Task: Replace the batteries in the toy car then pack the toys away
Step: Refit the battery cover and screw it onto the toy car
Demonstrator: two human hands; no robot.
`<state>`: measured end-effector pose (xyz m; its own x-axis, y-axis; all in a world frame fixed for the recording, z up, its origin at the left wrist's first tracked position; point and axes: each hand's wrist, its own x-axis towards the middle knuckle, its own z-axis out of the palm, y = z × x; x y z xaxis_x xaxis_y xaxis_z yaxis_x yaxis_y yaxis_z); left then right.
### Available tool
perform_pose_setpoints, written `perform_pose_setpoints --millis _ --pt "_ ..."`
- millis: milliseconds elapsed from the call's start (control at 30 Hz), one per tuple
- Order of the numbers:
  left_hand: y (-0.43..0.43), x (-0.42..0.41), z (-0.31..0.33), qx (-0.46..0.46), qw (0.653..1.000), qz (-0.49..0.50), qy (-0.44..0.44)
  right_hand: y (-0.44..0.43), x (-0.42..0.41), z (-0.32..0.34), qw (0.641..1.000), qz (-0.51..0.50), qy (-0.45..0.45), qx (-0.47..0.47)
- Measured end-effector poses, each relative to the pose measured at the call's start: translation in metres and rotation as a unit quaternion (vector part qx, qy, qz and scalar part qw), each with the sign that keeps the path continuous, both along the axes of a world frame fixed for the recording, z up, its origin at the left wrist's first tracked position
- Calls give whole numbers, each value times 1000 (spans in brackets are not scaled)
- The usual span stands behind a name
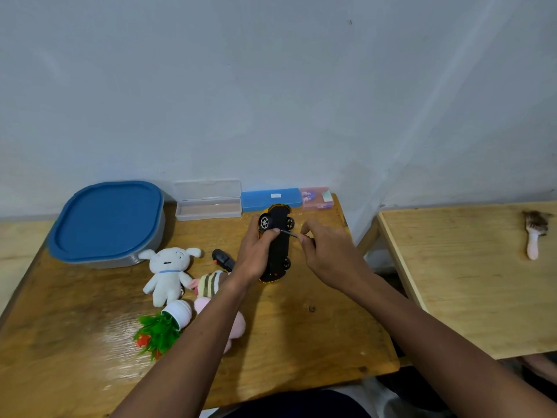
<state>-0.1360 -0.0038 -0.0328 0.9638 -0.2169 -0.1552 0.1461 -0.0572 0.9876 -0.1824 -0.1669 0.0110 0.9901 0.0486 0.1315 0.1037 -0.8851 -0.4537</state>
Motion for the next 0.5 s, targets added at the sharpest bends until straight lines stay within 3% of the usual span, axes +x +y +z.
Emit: perform_pose_setpoints --millis 133,300,500 --pt "1 2 3 -5 1000 -2 12 -1 -1 6 999 33 -20 -9" --pt "3 2 2 -3 1000 -19 6 -10 1 4 980 22 -89 -175" --pt "2 6 0 7 999 -46 -5 -8 3 3 996 -23 -5 -88"
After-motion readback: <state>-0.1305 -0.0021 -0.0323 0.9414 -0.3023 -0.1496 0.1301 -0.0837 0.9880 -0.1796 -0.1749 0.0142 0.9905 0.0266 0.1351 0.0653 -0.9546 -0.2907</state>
